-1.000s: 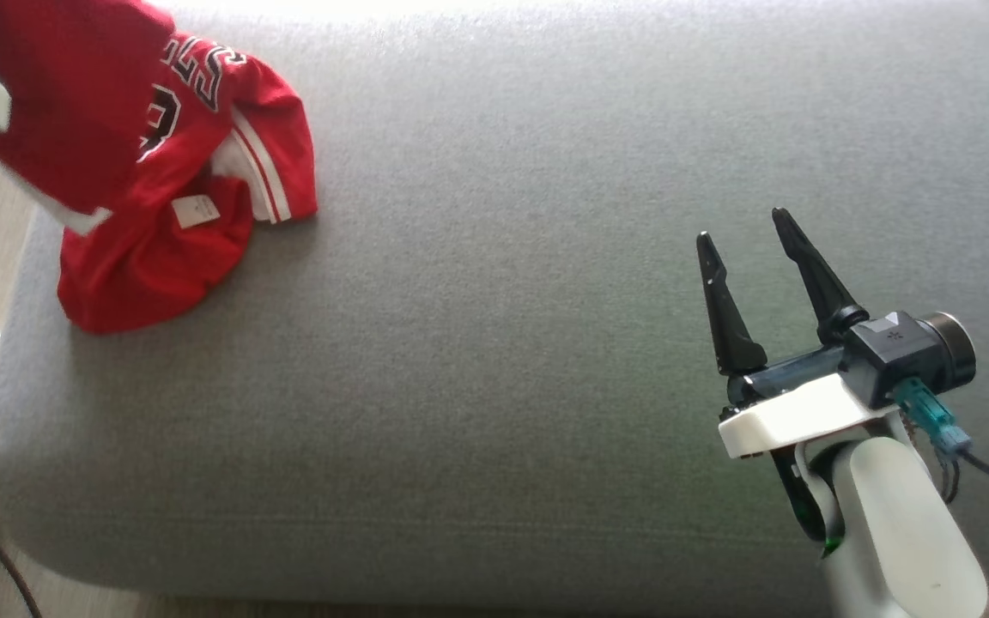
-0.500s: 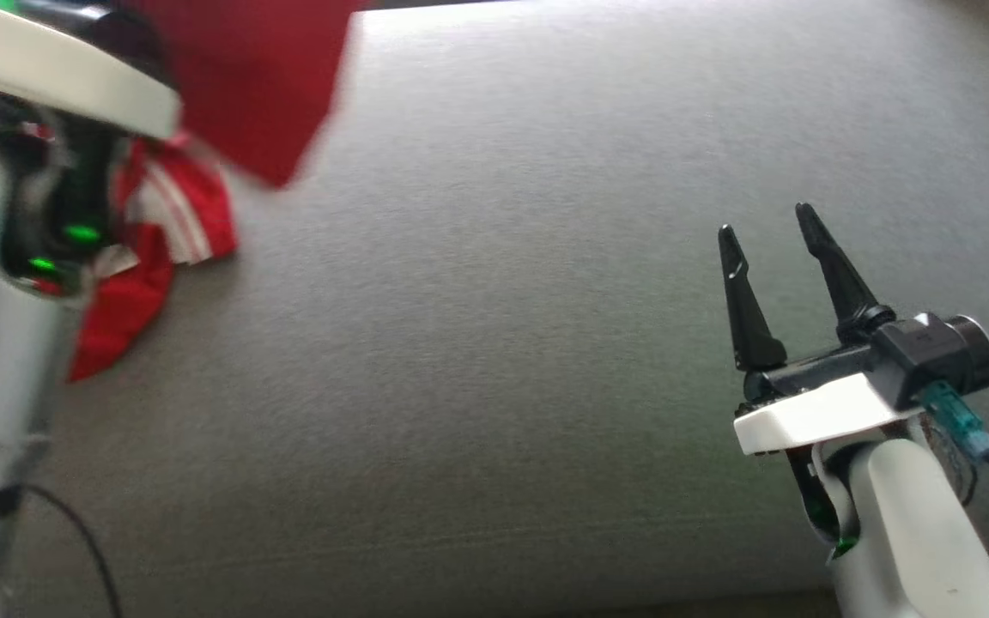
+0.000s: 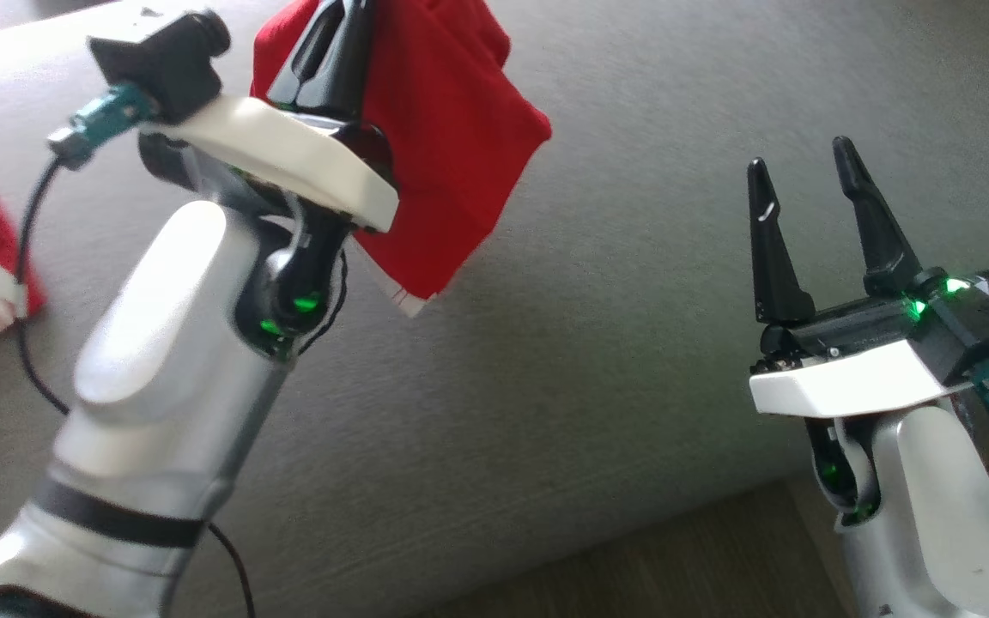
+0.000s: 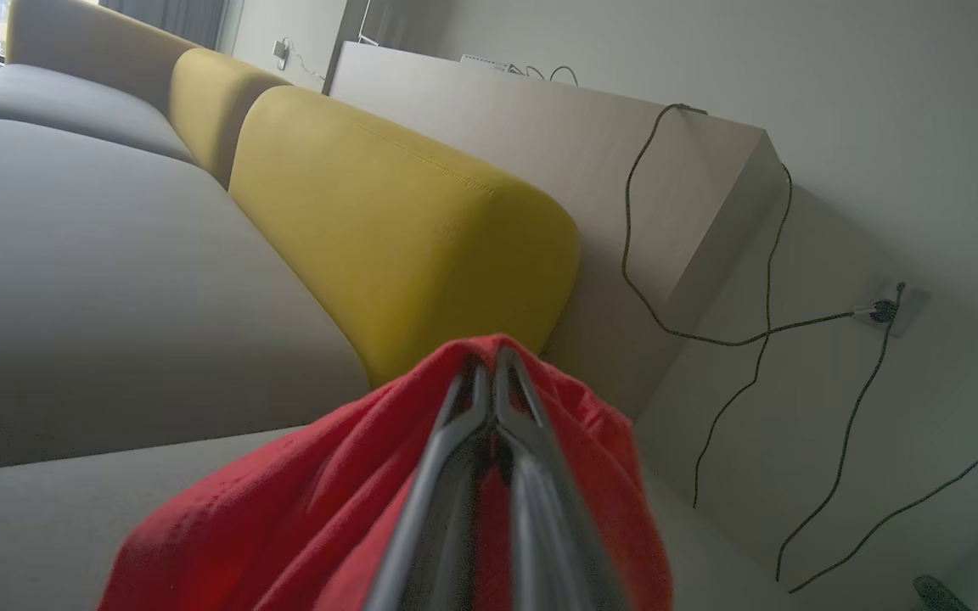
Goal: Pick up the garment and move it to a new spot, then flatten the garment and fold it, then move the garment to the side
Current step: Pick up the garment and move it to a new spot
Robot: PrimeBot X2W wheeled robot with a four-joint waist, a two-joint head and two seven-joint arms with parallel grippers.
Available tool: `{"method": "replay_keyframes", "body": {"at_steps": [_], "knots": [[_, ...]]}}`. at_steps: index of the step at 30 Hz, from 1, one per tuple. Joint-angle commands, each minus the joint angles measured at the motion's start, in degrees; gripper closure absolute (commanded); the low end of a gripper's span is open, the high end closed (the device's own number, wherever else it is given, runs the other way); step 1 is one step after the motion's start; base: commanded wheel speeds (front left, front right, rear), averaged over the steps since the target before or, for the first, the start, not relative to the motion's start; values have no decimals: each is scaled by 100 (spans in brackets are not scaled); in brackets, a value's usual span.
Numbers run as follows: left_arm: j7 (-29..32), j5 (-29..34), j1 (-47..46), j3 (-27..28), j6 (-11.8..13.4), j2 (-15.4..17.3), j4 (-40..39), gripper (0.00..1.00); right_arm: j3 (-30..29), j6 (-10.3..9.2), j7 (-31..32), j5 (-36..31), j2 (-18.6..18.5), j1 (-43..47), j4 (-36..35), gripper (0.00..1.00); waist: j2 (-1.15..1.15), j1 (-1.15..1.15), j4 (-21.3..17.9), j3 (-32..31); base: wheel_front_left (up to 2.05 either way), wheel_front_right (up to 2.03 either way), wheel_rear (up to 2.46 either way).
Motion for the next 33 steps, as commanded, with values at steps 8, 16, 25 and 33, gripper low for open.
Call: {"method": "replay_keyframes", "body": {"at_steps": [8, 16, 25, 33], "knots": [[-717, 505, -694, 77, 155, -563, 1523, 100, 231, -1, -38, 272, 27, -202, -407, 0, 0, 0, -915, 606, 0, 0, 0], [-785, 855, -890, -351, -153, -804, 2634, 0, 171, -1, -38, 279, 27, -163, -420, 0, 0, 0, -764, 567, 0, 0, 0], [-795, 1407, -611, -121, -372, -546, 1895, 0, 115, -1, -38, 133, 27, -104, -525, 0, 0, 0, 113, 124, 0, 0, 0], [-796, 1919, 704, 455, -172, 292, 439, 0, 66, -1, -38, -216, 27, 171, -229, 0, 0, 0, 1163, -439, 0, 0, 0]]}}
